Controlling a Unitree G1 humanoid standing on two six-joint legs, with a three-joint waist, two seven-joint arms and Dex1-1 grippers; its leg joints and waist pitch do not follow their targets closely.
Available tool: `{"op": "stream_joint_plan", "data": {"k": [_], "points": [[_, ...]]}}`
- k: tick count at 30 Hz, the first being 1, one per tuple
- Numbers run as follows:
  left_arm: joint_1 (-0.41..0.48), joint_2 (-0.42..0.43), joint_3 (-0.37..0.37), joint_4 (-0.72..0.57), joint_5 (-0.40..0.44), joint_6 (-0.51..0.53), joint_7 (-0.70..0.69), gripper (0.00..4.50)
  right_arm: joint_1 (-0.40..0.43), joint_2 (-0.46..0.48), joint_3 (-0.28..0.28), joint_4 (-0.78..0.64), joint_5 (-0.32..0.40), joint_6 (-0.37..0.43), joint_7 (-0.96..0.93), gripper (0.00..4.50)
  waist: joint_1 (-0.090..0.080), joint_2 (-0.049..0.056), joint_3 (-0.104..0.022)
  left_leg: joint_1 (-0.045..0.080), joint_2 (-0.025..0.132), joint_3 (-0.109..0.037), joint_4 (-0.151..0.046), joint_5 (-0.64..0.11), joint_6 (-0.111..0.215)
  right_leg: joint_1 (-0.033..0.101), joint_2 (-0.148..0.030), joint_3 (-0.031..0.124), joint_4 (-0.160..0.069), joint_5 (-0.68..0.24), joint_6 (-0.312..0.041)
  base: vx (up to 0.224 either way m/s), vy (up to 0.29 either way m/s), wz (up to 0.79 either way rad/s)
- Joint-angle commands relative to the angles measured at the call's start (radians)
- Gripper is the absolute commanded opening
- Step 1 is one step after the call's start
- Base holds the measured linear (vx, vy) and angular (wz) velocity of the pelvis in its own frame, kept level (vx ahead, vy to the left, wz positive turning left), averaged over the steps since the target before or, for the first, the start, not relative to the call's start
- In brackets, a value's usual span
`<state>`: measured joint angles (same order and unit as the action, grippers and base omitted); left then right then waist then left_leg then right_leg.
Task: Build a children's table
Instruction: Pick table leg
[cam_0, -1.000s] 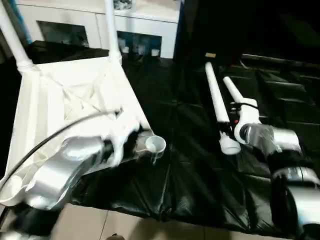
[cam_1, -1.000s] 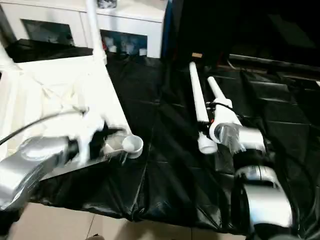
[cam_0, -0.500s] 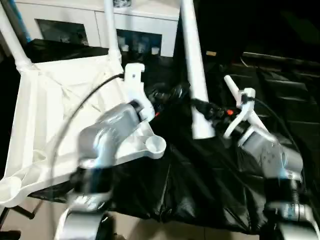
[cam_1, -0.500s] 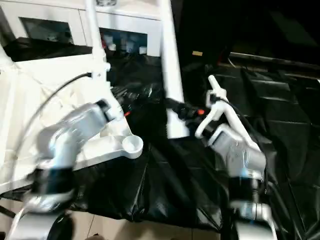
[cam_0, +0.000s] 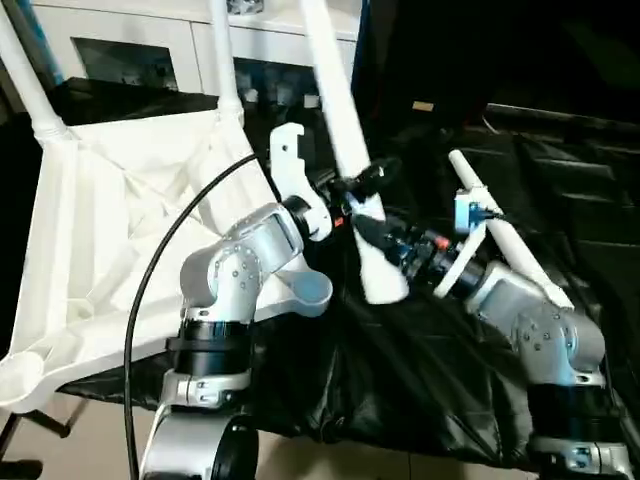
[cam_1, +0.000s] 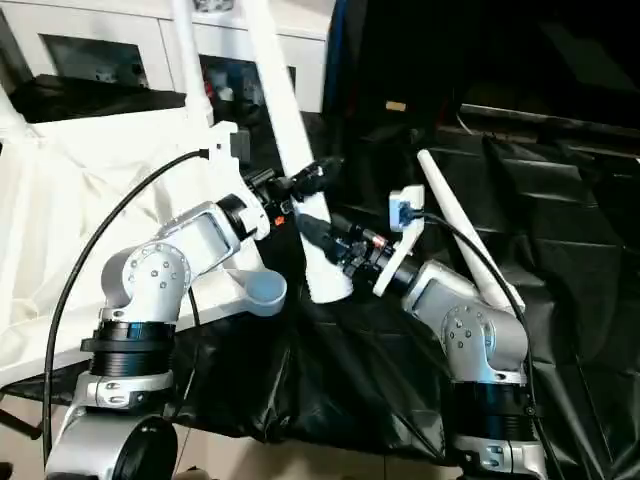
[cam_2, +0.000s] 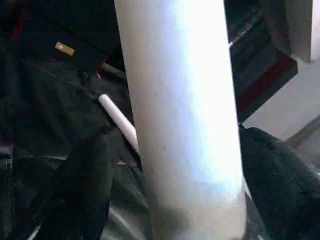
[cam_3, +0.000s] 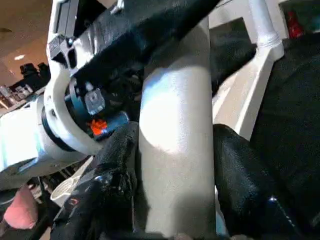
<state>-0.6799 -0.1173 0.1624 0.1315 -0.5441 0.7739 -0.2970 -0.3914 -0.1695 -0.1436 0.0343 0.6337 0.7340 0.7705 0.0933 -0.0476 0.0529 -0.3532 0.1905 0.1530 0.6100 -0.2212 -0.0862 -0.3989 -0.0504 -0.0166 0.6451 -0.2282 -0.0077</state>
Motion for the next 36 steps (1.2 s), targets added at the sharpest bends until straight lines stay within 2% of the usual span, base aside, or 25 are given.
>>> {"op": "stream_joint_plan", "data": {"k": [1,2,4,6,7,8,11,12,13,14,17,19,23,25,27,29,31,32,33,35,36], "points": [[-0.022,-0.004,0.008,0.007,0.025,-0.006,0.040,3.74,-0.008,-0.012,0.021,-0.033,-0.027,-0.025,-0.019,1.85,0.005,-0.003,-0.060,-0.005,0.024,0.000,-0.067,0.017,0.038,0.071,-0.070,0.036,-0.074,0.087,-0.228,0.000,0.000,0.00],[-0.023,-0.004,0.010,0.007,0.030,-0.004,0.048,3.70,-0.009,-0.012,0.028,-0.035,-0.041,-0.035,-0.029,1.85,0.002,-0.010,-0.060,-0.005,0.024,0.001,-0.066,0.023,0.039,0.071,-0.068,0.036,-0.075,0.093,-0.223,0.000,0.000,0.00],[-0.027,-0.008,0.015,0.010,0.039,-0.014,0.080,3.56,-0.008,-0.017,0.065,-0.054,-0.087,-0.065,-0.044,1.85,0.004,-0.006,-0.060,-0.006,0.023,0.000,-0.066,0.032,0.037,0.071,-0.071,0.036,-0.074,0.092,-0.219,0.000,0.000,0.00],[-0.033,-0.016,0.022,0.016,0.052,-0.021,0.126,3.56,-0.016,-0.016,0.109,-0.060,-0.154,-0.096,-0.091,1.85,0.002,-0.008,-0.060,-0.005,0.022,0.000,-0.065,0.043,0.036,0.071,-0.068,0.036,-0.073,0.108,-0.212,0.000,0.000,0.00],[-0.036,-0.020,0.024,0.019,0.059,-0.025,0.147,3.41,-0.019,-0.014,0.124,-0.060,-0.178,-0.107,-0.112,1.85,0.003,-0.007,-0.061,-0.006,0.023,-0.001,-0.065,0.043,0.033,0.070,-0.070,0.036,-0.073,0.106,-0.210,0.000,0.000,0.00],[-0.036,-0.020,0.024,0.019,0.059,-0.025,0.147,3.30,-0.019,-0.014,0.124,-0.060,-0.178,-0.107,-0.112,1.85,0.001,-0.007,-0.059,-0.004,0.022,0.000,-0.066,0.040,0.028,0.069,-0.068,0.036,-0.074,0.099,-0.207,0.000,0.000,0.00],[-0.042,-0.063,0.048,0.044,0.085,-0.071,0.256,3.19,-0.034,0.003,0.226,-0.061,-0.331,-0.190,-0.221,1.85,0.001,-0.007,-0.059,-0.005,0.023,-0.002,-0.067,0.034,0.016,0.069,-0.069,0.036,-0.074,0.090,-0.201,0.000,0.000,0.00],[-0.038,-0.082,0.054,0.052,0.096,-0.096,0.294,3.09,-0.043,0.016,0.268,-0.068,-0.390,-0.213,-0.273,1.85,-0.003,-0.009,-0.058,-0.008,0.019,-0.002,-0.068,0.033,0.008,0.071,-0.067,0.036,-0.076,0.085,-0.188,0.000,0.000,0.00],[-0.038,-0.082,0.054,0.052,0.096,-0.096,0.294,3.09,-0.043,0.016,0.268,-0.068,-0.390,-0.213,-0.273,1.85,-0.002,-0.008,-0.059,-0.007,0.019,-0.002,-0.068,0.032,0.004,0.070,-0.067,0.036,-0.076,0.082,-0.183,0.000,0.000,0.00],[-0.036,-0.088,0.054,0.053,0.101,-0.104,0.305,2.86,-0.047,0.020,0.281,-0.073,-0.407,-0.217,-0.291,1.85,-0.003,-0.006,-0.061,-0.003,0.020,-0.002,-0.067,0.034,0.006,0.069,-0.067,0.037,-0.074,0.096,-0.180,0.000,0.000,0.00],[-0.025,-0.114,0.061,0.050,0.108,-0.120,0.343,2.77,-0.056,0.048,0.299,-0.083,-0.429,-0.229,-0.329,1.85,-0.002,-0.005,-0.062,-0.004,0.020,-0.002,-0.067,0.051,0.014,0.070,-0.063,0.038,-0.066,0.180,-0.194,0.000,0.000,0.00],[-0.024,-0.119,0.064,0.050,0.106,-0.122,0.351,2.46,-0.058,0.060,0.302,-0.088,-0.426,-0.230,-0.334,1.85,-0.001,-0.004,-0.064,-0.003,0.019,-0.001,-0.066,0.064,0.022,0.071,-0.062,0.037,-0.062,0.228,-0.205,0.000,0.000,0.00],[-0.022,-0.124,0.064,0.048,0.103,-0.126,0.359,2.33,-0.062,0.076,0.304,-0.092,-0.427,-0.235,-0.347,1.85,-0.001,-0.003,-0.066,-0.003,0.020,-0.001,-0.064,0.097,0.030,0.073,-0.061,0.035,-0.057,0.288,-0.221,0.000,0.000,0.00],[-0.026,-0.120,0.062,0.050,0.091,-0.131,0.363,2.11,-0.066,0.085,0.306,-0.086,-0.441,-0.255,-0.363,1.85,-0.002,-0.002,-0.066,-0.003,0.019,0.000,-0.064,0.096,0.030,0.074,-0.062,0.035,-0.058,0.291,-0.222,0.000,0.000,0.00],[-0.037,-0.102,0.050,0.058,0.072,-0.135,0.334,2.09,-0.075,0.101,0.288,-0.073,-0.422,-0.267,-0.363,2.41,-0.001,-0.002,-0.065,-0.003,0.019,0.001,-0.066,0.069,0.025,0.074,-0.064,0.037,-0.061,0.264,-0.223,0.000,0.000,0.00],[-0.043,-0.080,0.028,0.062,0.070,-0.139,0.294,2.02,-0.079,0.108,0.259,-0.073,-0.379,-0.243,-0.351,2.57,-0.001,-0.002,-0.064,-0.001,0.021,0.001,-0.067,0.054,0.027,0.073,-0.064,0.037,-0.061,0.242,-0.219,0.000,0.000,0.00],[-0.050,-0.041,-0.014,0.066,0.073,-0.138,0.217,1.99,-0.086,0.099,0.228,-0.074,-0.336,-0.212,-0.321,2.77,-0.001,-0.001,-0.064,0.002,0.022,0.001,-0.068,0.048,0.032,0.070,-0.064,0.037,-0.062,0.227,-0.213,0.000,0.000,0.00],[-0.054,0.001,-0.061,0.067,0.076,-0.134,0.126,1.99,-0.093,0.070,0.210,-0.067,-0.301,-0.179,-0.273,2.77,0.000,-0.001,-0.063,0.002,0.020,0.001,-0.069,0.047,0.032,0.069,-0.061,0.036,-0.064,0.217,-0.210,0.000,0.000,0.00],[-0.058,0.040,-0.101,0.068,0.074,-0.126,0.039,1.89,-0.099,0.031,0.200,-0.053,-0.274,-0.152,-0.212,2.97,0.004,0.002,-0.065,0.004,0.022,0.001,-0.068,0.047,0.033,0.069,-0.064,0.037,-0.062,0.213,-0.205,0.000,0.000,0.00],[-0.059,0.074,-0.125,0.063,0.059,-0.115,-0.044,1.86,-0.100,-0.016,0.199,-0.037,-0.258,-0.137,-0.146,3.02,0.006,-0.003,-0.064,0.003,0.020,0.003,-0.067,0.052,0.036,0.072,-0.062,0.036,-0.061,0.222,-0.207,0.000,0.000,0.00],[-0.061,0.110,-0.145,0.059,0.031,-0.099,-0.127,1.85,-0.099,-0.071,0.199,-0.019,-0.237,-0.124,-0.062,3.04,0.004,-0.003,-0.065,-0.001,0.019,0.004,-0.065,0.067,0.039,0.073,-0.063,0.037,-0.058,0.246,-0.215,0.000,0.000,0.00]]}}
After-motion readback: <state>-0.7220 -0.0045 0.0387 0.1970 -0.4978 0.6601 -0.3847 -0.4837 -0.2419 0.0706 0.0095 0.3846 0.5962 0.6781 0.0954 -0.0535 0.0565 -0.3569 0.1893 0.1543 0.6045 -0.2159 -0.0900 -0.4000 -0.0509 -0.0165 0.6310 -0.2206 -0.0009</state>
